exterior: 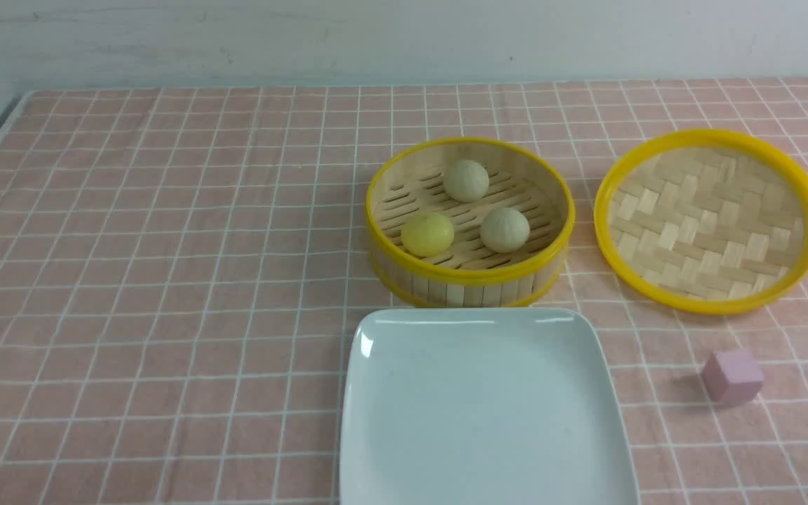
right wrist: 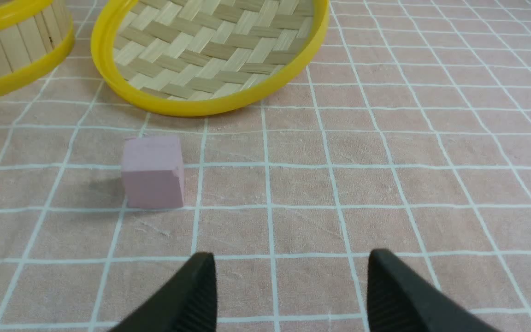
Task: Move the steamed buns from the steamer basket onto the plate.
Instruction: Use the right arm to grab the steamed stuffed bun that is closest to it, then use the right arm to put the steamed stuffed bun into the plate
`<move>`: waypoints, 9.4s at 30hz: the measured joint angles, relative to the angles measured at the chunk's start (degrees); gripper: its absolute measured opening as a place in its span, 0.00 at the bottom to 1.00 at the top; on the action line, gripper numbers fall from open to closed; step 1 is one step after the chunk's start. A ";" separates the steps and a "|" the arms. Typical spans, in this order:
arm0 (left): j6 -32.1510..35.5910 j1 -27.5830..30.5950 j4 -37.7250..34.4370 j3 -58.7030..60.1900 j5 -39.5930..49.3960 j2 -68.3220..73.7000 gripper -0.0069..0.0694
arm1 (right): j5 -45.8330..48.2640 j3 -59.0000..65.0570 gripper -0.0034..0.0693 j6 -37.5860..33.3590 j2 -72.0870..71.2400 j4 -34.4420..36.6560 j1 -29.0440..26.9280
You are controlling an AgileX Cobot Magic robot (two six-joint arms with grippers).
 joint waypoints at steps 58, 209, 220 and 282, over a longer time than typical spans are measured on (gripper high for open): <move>0.00 0.00 0.00 0.00 0.00 0.00 0.41 | 0.00 0.00 0.65 0.00 0.00 0.00 0.00; 46.74 0.00 -47.22 -39.98 11.99 33.86 0.64 | 46.39 -109.97 0.53 -48.16 109.50 29.97 18.01; 46.74 0.00 -47.22 -39.98 12.23 33.86 0.64 | 36.31 -111.87 0.59 -42.93 119.19 23.23 20.40; 46.86 0.00 -47.08 -40.11 10.70 33.86 0.64 | 50.45 -132.11 0.08 -29.15 118.28 20.37 21.62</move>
